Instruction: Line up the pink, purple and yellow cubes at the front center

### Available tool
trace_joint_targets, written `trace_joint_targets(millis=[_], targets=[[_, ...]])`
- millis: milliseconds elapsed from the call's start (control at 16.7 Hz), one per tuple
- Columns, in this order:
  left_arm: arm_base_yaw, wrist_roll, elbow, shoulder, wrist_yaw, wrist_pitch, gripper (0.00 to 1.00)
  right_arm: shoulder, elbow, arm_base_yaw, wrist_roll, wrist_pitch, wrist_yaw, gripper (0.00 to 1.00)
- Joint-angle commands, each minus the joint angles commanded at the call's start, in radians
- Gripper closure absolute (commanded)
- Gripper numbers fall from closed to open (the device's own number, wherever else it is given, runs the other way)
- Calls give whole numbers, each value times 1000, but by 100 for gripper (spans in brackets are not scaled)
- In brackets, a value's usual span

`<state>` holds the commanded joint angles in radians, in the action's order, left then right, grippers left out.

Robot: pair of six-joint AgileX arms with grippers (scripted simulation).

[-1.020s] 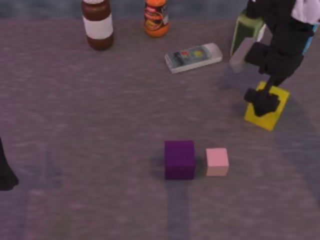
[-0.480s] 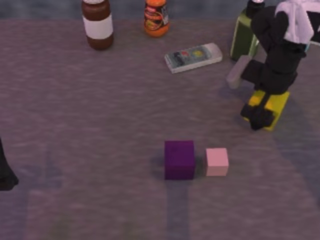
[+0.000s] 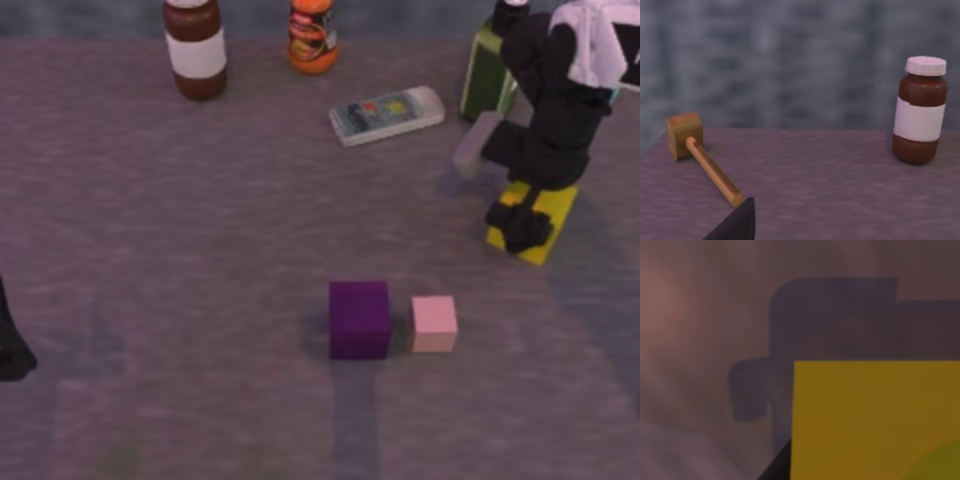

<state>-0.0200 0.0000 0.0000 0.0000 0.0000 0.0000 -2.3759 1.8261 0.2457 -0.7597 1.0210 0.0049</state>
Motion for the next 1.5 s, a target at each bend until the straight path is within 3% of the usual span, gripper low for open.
trace_joint_targets(millis=[240, 300, 840, 1260, 1500], targets=[[0, 0, 0, 0, 0, 0, 0, 0, 0, 0, 0, 0, 0, 98], [0, 0, 0, 0, 0, 0, 0, 0, 0, 0, 0, 0, 0, 100], [0, 0, 0, 0, 0, 0, 0, 12, 2, -2, 3, 11, -2, 100], [0, 0, 0, 0, 0, 0, 0, 61, 167, 5, 2, 231, -3, 100], [0, 0, 0, 0, 0, 0, 0, 69, 181, 6, 2, 247, -3, 100]])
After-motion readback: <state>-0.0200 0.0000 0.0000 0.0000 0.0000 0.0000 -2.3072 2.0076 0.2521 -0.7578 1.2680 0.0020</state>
